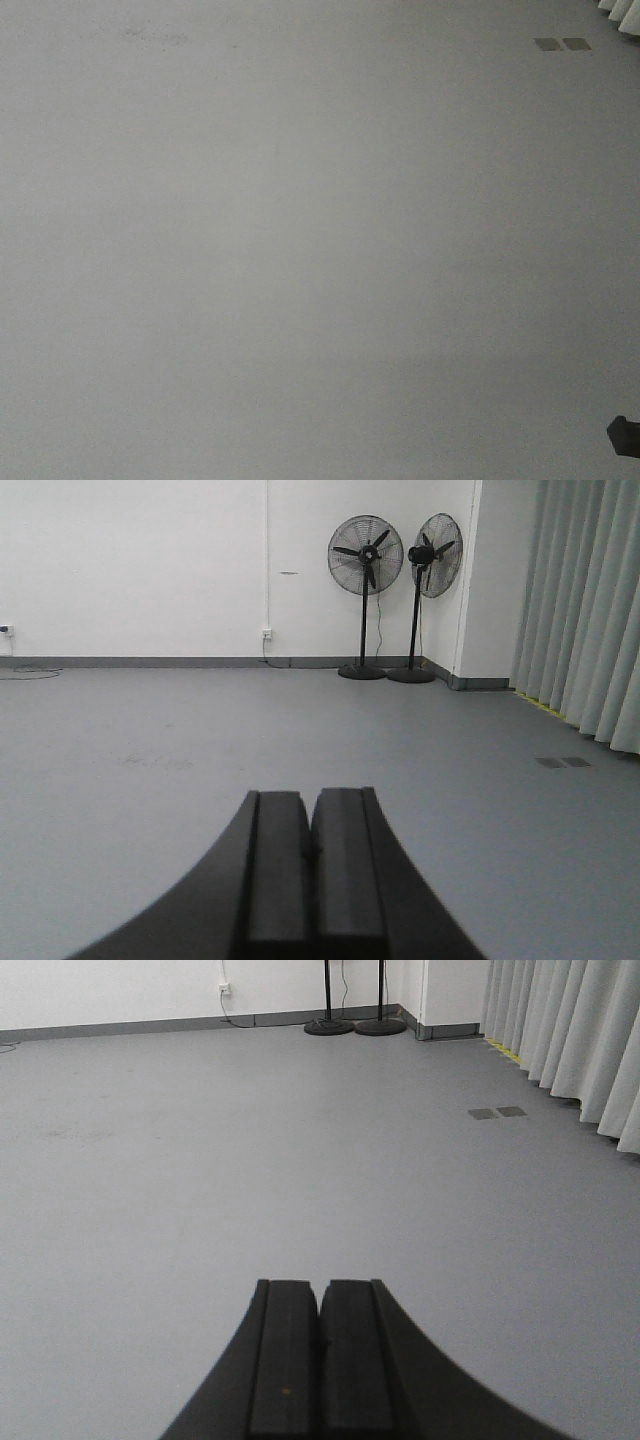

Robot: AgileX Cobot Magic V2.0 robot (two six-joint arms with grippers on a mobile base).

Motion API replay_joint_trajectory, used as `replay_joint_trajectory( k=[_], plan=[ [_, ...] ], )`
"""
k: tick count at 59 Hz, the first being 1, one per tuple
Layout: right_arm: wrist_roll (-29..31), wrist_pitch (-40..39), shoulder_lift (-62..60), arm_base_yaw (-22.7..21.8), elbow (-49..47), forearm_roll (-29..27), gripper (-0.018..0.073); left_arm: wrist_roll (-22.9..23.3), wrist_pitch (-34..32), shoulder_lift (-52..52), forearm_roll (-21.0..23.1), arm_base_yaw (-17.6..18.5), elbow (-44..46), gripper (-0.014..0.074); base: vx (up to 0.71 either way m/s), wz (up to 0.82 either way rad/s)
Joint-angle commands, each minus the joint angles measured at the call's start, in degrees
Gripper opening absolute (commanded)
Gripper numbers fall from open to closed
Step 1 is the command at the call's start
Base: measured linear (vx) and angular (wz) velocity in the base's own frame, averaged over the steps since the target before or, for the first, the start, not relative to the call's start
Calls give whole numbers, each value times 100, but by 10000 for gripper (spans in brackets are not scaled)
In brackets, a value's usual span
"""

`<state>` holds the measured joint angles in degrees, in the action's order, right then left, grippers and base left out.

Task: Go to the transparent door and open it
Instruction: 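Drive the base forward across the grey floor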

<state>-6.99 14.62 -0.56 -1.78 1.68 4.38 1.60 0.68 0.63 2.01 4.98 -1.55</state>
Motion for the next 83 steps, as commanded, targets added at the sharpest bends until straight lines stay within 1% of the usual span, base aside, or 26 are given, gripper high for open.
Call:
replay_joint_trajectory(
  k=[1, 24, 45, 83],
  plan=[
    [33, -462, -83, -31, 81, 21, -8, 48, -468, 74, 13, 24, -172, -6, 1, -1],
    [33, -462, -83, -31, 81, 21, -8, 48, -468, 74, 13, 24, -172, -6, 7, -5],
    [33, -462, -83, -31, 81, 21, -8, 48, -468, 74, 13, 24, -172, -6, 19, -12],
    [33, -461, -83, -31, 81, 26, -8, 48, -468, 74, 13, 24, -172, -6, 31, -2]
  ],
)
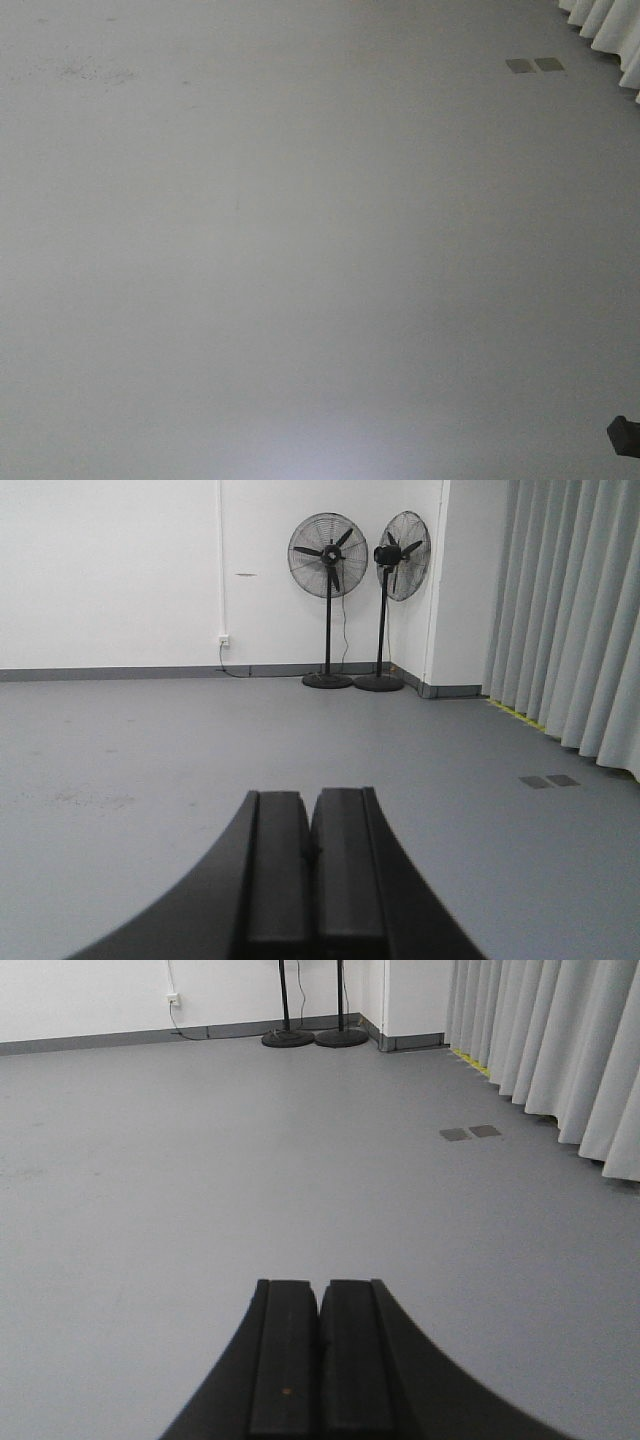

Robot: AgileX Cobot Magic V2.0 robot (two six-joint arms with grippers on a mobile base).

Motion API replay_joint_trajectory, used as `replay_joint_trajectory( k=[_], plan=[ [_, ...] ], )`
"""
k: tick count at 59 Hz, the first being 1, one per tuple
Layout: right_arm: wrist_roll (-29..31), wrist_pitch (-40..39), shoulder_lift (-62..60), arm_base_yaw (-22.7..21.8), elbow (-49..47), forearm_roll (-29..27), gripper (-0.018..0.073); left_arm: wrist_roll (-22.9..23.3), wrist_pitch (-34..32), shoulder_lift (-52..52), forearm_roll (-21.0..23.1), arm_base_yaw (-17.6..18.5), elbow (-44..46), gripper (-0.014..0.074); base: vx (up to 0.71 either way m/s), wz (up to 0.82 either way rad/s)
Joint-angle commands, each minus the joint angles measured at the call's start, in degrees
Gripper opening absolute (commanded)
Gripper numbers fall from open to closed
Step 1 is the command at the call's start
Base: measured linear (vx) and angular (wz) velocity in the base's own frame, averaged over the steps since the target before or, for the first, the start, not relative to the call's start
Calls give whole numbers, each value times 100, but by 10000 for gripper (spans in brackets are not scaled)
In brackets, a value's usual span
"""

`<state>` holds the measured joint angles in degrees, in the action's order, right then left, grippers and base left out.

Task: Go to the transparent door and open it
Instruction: 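Drive the base forward across the grey floor, then turn and drive the base toward the white-framed glass sliding door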

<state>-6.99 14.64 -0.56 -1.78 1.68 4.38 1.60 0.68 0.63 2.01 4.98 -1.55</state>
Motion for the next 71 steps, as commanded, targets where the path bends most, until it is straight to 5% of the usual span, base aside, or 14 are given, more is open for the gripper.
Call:
replay_joint_trajectory(
  k=[1, 30, 71],
  plan=[
    [33, -463, -83, -31, 81, 26, -8, 48, -468, 74, 13, 24, -172, -6, 42, 3],
    [33, -463, -83, -31, 81, 26, -8, 48, -468, 74, 13, 24, -172, -6, 47, 17],
    [33, -463, -83, -31, 81, 26, -8, 48, -461, 74, 13, 24, -172, -6, 58, 53]
  ],
)
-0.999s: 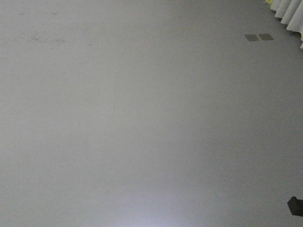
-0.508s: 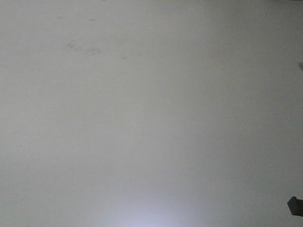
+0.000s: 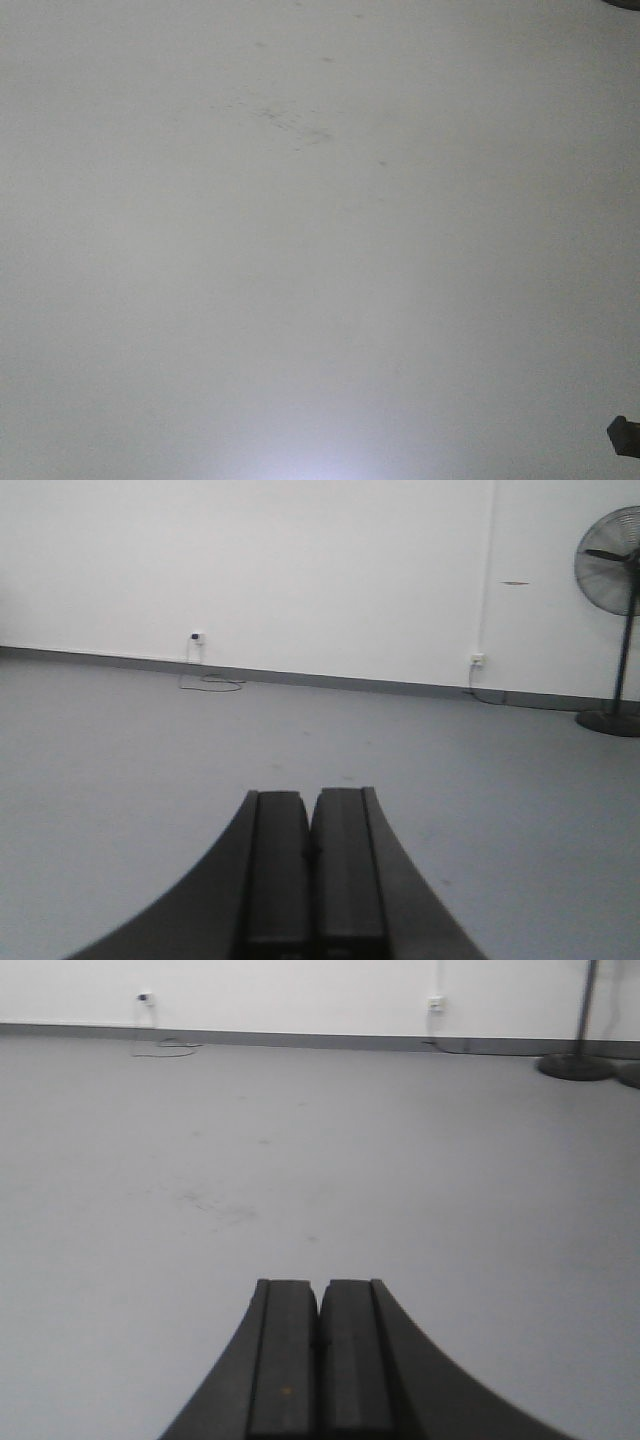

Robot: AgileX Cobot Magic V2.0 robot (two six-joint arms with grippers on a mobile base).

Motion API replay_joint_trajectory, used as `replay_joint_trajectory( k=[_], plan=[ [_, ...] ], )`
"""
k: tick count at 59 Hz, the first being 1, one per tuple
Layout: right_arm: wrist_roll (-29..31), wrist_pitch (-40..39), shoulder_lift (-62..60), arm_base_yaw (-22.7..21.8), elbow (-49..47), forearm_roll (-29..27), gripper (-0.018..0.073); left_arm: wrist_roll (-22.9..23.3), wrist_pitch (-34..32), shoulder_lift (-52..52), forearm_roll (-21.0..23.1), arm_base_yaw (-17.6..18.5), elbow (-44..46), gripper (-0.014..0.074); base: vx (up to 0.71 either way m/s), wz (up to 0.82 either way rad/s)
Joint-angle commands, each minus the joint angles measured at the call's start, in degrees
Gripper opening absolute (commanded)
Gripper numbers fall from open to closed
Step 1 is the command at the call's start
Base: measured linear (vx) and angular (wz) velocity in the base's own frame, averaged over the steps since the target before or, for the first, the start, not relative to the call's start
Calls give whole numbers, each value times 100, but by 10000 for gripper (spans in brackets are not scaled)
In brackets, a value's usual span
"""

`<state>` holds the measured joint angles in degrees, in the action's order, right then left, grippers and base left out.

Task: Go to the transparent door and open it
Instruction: 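Turn and drive the base toward the white-framed glass sliding door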

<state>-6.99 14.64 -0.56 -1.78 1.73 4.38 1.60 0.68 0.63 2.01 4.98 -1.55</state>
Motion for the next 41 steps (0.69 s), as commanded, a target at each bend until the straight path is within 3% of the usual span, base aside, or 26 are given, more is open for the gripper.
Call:
replay_joint_trajectory(
  k=[1, 41],
  plan=[
    [33, -463, -83, -31, 76, 26, -8, 48, -461, 74, 13, 24, -172, -6, 61, 53],
    [33, -463, -78, -31, 76, 26, -8, 48, -454, 69, 13, 24, -172, -6, 63, 59]
  ],
)
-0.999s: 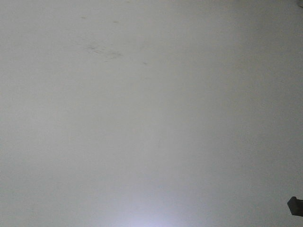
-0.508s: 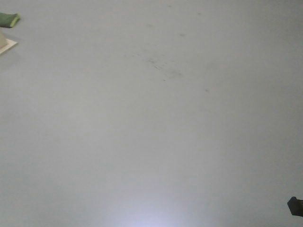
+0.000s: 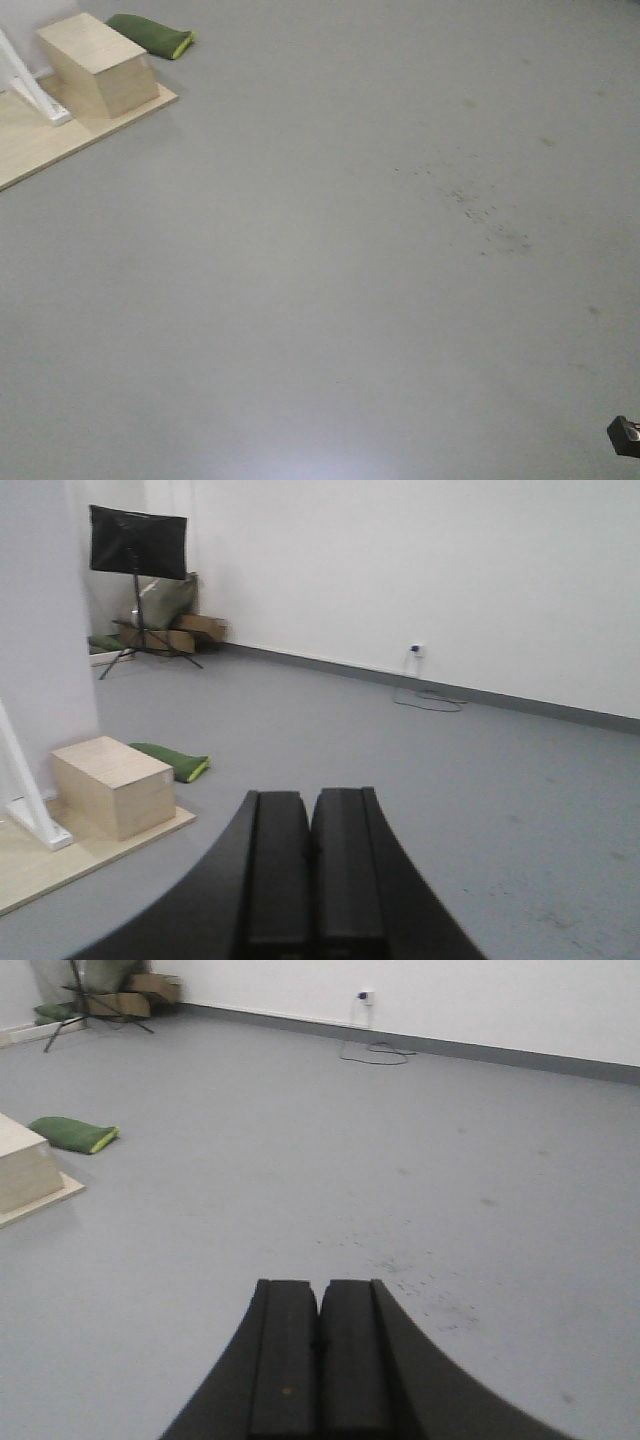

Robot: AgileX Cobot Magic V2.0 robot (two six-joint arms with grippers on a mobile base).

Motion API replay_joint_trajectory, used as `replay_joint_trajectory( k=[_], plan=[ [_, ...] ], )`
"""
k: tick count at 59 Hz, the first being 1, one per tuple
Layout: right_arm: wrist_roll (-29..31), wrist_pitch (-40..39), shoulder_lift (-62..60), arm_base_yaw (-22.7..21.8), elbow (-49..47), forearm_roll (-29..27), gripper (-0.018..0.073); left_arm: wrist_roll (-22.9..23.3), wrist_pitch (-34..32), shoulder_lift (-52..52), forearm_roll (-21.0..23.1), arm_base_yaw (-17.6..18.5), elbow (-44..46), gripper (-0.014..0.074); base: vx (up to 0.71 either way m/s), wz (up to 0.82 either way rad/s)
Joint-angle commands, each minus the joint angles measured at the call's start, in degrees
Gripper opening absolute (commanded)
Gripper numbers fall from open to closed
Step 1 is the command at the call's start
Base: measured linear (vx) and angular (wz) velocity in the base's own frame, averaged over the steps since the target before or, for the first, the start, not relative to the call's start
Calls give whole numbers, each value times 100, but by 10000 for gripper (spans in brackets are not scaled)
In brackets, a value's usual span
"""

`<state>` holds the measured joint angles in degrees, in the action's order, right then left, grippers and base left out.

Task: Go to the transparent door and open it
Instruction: 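Turn and drive the base toward the white-framed glass sliding door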

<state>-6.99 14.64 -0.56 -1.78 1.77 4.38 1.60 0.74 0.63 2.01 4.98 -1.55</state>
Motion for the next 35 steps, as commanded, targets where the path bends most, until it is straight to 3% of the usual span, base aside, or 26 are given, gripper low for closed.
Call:
replay_joint_trajectory(
  k=[1, 35],
  plan=[
    [33, -463, -78, -31, 72, 26, -8, 48, -460, 69, 13, 24, -172, -6, 64, 68],
    [33, -463, -78, -31, 72, 26, -8, 48, -460, 69, 13, 24, -172, -6, 64, 58]
  ],
)
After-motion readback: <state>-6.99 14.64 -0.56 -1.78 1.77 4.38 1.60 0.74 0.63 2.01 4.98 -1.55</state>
